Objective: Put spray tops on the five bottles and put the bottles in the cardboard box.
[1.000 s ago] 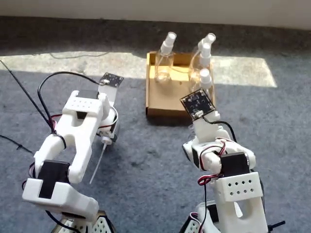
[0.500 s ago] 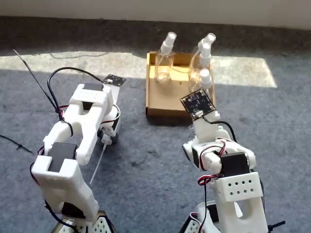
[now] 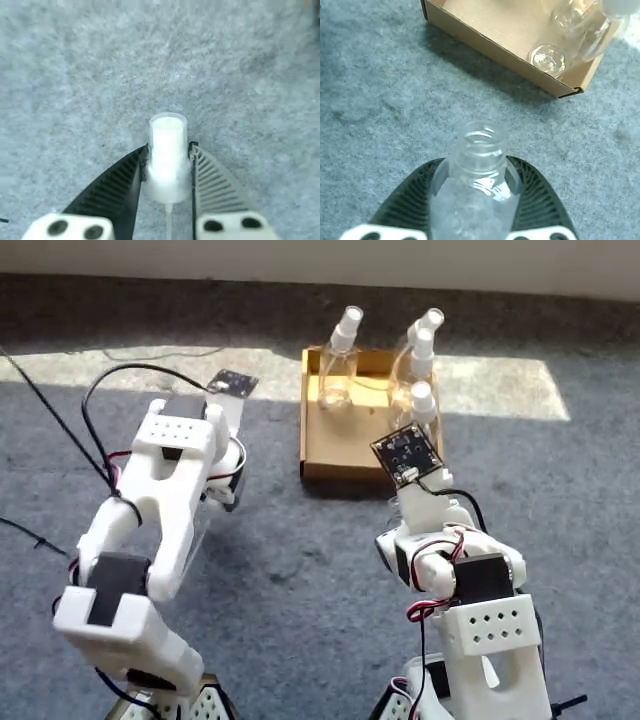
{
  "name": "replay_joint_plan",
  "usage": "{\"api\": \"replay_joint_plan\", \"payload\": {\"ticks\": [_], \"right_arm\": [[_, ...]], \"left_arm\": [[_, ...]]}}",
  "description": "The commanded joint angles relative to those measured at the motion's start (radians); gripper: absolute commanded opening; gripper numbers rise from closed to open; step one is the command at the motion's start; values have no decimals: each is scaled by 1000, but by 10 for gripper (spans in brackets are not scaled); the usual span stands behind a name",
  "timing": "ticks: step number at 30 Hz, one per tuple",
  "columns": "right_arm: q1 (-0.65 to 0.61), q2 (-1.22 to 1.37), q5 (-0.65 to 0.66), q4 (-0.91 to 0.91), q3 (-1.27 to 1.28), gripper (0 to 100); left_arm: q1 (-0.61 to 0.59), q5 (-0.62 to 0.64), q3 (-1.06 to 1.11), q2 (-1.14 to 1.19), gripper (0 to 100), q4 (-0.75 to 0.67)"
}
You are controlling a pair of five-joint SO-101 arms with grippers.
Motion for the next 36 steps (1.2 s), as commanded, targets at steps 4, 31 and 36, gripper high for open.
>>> {"api": "replay_joint_plan", "payload": {"ticks": [4,31,36], "right_arm": [[-107,-18,-6,-4,-15,5],[-371,-160,-126,-1033,483,5],[-371,-306,-126,-1030,570,5]], "left_arm": [[7,86,-143,-489,3,94],[323,121,162,-1076,4,-674],[387,164,225,-1073,4,-738]]}}
